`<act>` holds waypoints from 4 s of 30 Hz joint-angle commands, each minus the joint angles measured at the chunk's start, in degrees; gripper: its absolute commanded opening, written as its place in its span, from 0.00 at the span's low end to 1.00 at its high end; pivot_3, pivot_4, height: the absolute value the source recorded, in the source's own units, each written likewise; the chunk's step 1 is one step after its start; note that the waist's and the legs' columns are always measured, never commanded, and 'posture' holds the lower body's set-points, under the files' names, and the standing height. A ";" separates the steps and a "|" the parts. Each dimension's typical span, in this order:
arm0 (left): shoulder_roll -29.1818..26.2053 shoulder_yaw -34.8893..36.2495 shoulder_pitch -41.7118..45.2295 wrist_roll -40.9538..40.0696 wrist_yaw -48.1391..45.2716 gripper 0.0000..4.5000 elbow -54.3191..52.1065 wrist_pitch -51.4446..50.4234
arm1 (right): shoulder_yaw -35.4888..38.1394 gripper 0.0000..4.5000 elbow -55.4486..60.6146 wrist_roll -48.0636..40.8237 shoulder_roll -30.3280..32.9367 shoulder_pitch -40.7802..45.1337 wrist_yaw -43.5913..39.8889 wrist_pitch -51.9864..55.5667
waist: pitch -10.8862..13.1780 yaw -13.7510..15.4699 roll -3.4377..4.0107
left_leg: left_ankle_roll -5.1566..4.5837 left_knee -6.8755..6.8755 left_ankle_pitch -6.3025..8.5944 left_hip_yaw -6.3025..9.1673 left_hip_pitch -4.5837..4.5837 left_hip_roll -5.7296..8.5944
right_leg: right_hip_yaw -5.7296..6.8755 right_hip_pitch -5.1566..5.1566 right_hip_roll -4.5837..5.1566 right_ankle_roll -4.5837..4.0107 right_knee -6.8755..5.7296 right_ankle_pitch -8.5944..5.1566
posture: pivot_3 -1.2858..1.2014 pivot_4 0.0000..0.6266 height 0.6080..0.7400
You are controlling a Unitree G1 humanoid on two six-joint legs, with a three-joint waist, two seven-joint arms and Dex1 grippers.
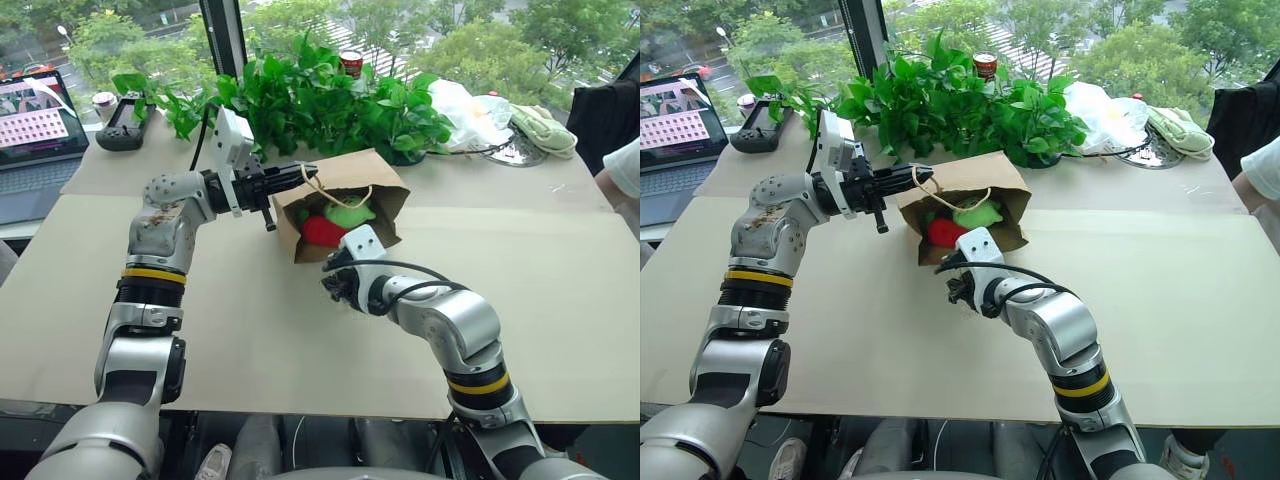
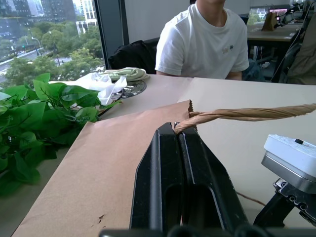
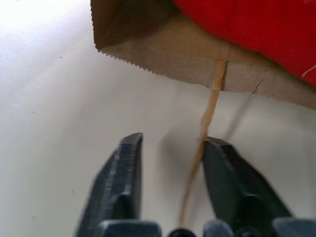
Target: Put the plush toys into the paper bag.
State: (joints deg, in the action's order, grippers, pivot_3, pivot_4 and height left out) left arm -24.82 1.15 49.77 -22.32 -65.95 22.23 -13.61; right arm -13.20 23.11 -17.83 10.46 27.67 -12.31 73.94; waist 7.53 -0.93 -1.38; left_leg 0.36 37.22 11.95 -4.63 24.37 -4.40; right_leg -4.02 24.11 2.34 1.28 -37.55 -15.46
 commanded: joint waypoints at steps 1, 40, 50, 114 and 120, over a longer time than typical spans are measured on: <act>-0.39 0.53 1.66 -0.22 -0.06 0.00 -1.49 0.82 | -0.13 0.12 0.88 0.72 0.49 -0.35 0.11 -1.83 | 0.00 0.00 0.00 | 0.00 0.00 0.00 0.00 0.00 0.00 | 0.00 0.00 0.00 0.00 0.00 0.00 | 0.52 0.24 0.79; 16.96 8.31 -6.29 -14.70 22.63 0.00 -13.84 -15.29 | 10.22 0.00 20.27 -6.61 28.23 17.01 -10.72 8.73 | 0.01 0.25 0.01 | 0.00 -0.13 -0.03 0.13 0.04 0.08 | -0.02 -0.09 0.05 0.01 0.36 0.00 | 0.52 0.24 0.79; 16.57 6.50 -9.93 -13.61 23.67 0.00 -14.62 -15.78 | 4.08 0.00 17.07 -5.05 26.12 18.11 -8.64 9.70 | 0.00 0.10 0.00 | -0.01 -0.19 -0.04 0.14 0.01 0.09 | -0.02 -0.09 0.06 0.00 0.35 0.00 | 0.52 0.24 0.79; 0.49 -5.07 -15.52 -0.09 4.06 0.98 -8.74 -2.59 | 5.28 0.01 -4.04 -4.92 17.79 12.79 -10.32 -13.03 | 0.01 0.28 0.01 | -0.08 -0.26 -0.13 0.10 0.07 0.11 | -0.01 -0.05 0.08 0.00 0.38 0.00 | 0.52 0.24 0.79; 3.12 -6.66 -15.15 3.89 7.33 0.98 -8.21 1.22 | 5.34 0.01 -5.72 -3.38 14.55 14.47 -8.68 -13.24 | 0.01 0.25 0.01 | -0.07 -0.26 -0.13 0.10 0.04 0.11 | -0.01 -0.06 0.07 0.00 0.35 0.00 | 0.52 0.24 0.79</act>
State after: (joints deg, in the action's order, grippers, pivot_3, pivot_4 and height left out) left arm -22.19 -5.65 33.82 -19.26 -59.84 15.01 -14.42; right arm -8.96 16.78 -21.93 25.33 40.45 -21.61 61.88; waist 7.54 -0.67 -1.37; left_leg 0.28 36.97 11.83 -4.53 24.40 -4.29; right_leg -4.03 24.04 2.42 1.27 -37.20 -15.46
